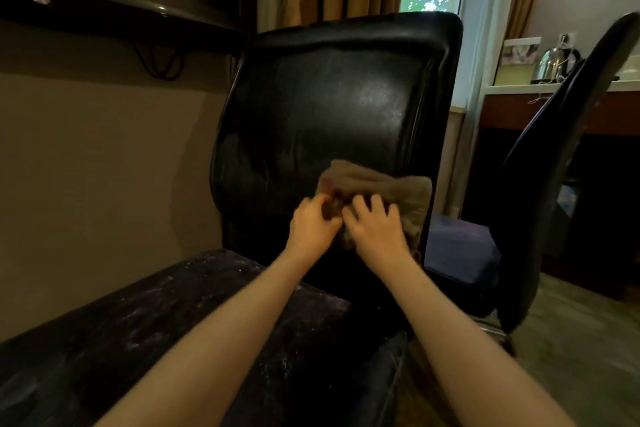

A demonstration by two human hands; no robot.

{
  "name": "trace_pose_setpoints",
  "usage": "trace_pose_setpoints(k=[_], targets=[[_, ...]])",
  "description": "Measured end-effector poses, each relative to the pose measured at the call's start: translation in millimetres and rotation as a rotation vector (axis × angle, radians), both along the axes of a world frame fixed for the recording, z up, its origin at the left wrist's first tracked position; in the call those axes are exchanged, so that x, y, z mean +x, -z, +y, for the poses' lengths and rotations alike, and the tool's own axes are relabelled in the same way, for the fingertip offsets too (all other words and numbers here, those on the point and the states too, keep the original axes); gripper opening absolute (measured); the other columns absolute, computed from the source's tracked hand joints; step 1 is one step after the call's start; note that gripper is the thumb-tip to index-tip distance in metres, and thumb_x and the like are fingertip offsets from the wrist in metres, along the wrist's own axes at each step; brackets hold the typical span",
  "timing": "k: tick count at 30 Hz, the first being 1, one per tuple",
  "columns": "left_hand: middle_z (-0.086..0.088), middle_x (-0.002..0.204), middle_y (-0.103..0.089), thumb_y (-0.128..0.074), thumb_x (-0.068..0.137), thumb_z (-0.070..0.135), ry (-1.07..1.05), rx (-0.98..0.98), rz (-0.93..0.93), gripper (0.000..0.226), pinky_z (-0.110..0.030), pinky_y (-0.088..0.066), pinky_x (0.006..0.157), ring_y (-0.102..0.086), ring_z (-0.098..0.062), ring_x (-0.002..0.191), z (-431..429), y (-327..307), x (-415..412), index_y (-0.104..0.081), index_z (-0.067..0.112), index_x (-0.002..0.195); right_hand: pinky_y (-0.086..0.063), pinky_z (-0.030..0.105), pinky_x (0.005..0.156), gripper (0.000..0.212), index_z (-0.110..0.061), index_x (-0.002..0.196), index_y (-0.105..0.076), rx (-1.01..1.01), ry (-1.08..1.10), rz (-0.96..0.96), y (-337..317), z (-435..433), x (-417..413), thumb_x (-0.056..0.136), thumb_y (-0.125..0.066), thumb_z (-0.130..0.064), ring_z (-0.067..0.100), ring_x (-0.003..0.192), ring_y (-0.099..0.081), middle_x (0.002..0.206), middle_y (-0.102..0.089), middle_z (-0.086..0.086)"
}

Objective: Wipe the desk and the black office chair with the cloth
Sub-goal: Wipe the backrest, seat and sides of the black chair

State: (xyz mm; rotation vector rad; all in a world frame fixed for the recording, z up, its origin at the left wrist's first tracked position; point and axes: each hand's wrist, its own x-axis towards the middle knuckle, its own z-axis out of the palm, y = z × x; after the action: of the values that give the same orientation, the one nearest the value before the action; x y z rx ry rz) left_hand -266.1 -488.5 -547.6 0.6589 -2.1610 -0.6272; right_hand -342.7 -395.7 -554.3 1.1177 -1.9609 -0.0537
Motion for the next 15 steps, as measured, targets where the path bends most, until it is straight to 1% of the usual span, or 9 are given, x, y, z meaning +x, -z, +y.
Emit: trace_pose_setpoints(k=[2,3,5,7,9,11,12,13,15], targets=[[-0.019,0.114,-0.059,-0.06,0.087,0.02,-0.007,0.059,-0.116,0.034,-0.035,-0.044,0.088,-0.056,-0.034,0.108,-3.7,38.1,-0.6,-0.06,0.009,0.119,-0.05,0.038,0.058,0.041,-0.013,0.087,-0.071,0.106,-0.02,-0.103,30.3,-1.4,1.2,0.049,-0.082,-0.02,0.032,0.082,-0.056,0.094,-0.063,0.01],[-0.02,0.114,-0.06,-0.058,0.088,0.02,0.011,0.062,-0.209,0.031,-0.036,-0.044,0.088,-0.057,-0.034,0.108,-5.1,54.5,-0.4,-0.061,0.008,0.117,-0.051,0.041,0.068,0.04,-0.012,0.099,-0.068,0.162,-0.016,-0.205,45.0,-0.2,5.6,0.062,-0.078,-0.019,0.033,0.092,-0.056,0.105,-0.06,0.011],[-0.02,0.114,-0.059,-0.055,0.088,0.018,0.082,0.04,-0.372,0.028,-0.034,-0.043,0.088,-0.057,-0.034,0.108,-1.0,79.5,0.9,-0.062,0.008,0.114,-0.041,0.043,0.094,0.041,-0.013,0.13,-0.047,0.272,0.055,-0.418,77.4,4.4,5.0,0.09,-0.052,-0.015,0.035,0.12,-0.043,0.134,-0.043,0.012],[-0.017,0.114,-0.056,-0.054,0.089,0.018,0.119,0.03,-0.379,0.027,-0.03,-0.042,0.086,-0.056,-0.031,0.107,2.1,88.3,0.5,-0.063,0.01,0.114,-0.036,0.043,0.102,0.045,-0.015,0.138,-0.037,0.276,0.069,-0.492,90.0,6.1,-2.9,0.094,-0.045,-0.013,0.035,0.127,-0.036,0.14,-0.036,0.012],[-0.014,0.112,-0.056,-0.058,0.087,0.023,0.111,0.061,-0.283,0.029,-0.027,-0.042,0.084,-0.057,-0.028,0.105,2.2,80.7,-0.3,-0.064,0.013,0.113,-0.044,0.042,0.094,0.044,-0.013,0.129,-0.048,0.236,0.029,-0.461,83.0,9.1,-2.4,0.086,-0.058,-0.015,0.035,0.119,-0.045,0.131,-0.044,0.013],[-0.012,0.107,-0.058,-0.063,0.082,0.028,0.069,0.089,-0.163,0.03,-0.026,-0.042,0.081,-0.058,-0.027,0.102,-0.2,64.2,3.2,-0.065,0.013,0.108,-0.055,0.036,0.065,0.052,-0.013,0.097,-0.067,0.149,-0.07,-0.365,72.7,7.1,-1.8,0.048,-0.085,-0.018,0.031,0.085,-0.062,0.1,-0.06,0.011],[-0.011,0.102,-0.057,-0.064,0.081,0.028,0.043,0.079,-0.103,0.028,-0.026,-0.042,0.079,-0.058,-0.028,0.099,-2.4,54.1,6.3,-0.066,0.012,0.104,-0.053,0.033,0.053,0.056,-0.014,0.084,-0.069,0.073,-0.122,-0.293,69.7,4.1,-3.7,0.03,-0.087,-0.015,0.029,0.071,-0.062,0.087,-0.062,0.009],[-0.009,0.098,-0.056,-0.065,0.079,0.028,0.018,0.051,-0.051,0.025,-0.027,-0.041,0.077,-0.058,-0.028,0.097,-4.9,43.2,9.0,-0.065,0.011,0.099,-0.052,0.032,0.048,0.054,-0.012,0.079,-0.069,-0.01,-0.169,-0.29,64.2,1.1,-3.2,0.027,-0.084,-0.011,0.028,0.066,-0.06,0.081,-0.062,0.009],[-0.006,0.093,-0.052,-0.065,0.079,0.026,0.004,-0.018,0.054,0.022,-0.027,-0.038,0.075,-0.056,-0.027,0.093,-8.3,18.5,15.2,-0.063,0.011,0.095,-0.052,0.034,0.049,0.034,-0.009,0.082,-0.068,-0.172,-0.299,-0.17,43.6,-4.5,2.4,0.048,-0.068,-0.005,0.031,0.071,-0.053,0.082,-0.062,0.013]])
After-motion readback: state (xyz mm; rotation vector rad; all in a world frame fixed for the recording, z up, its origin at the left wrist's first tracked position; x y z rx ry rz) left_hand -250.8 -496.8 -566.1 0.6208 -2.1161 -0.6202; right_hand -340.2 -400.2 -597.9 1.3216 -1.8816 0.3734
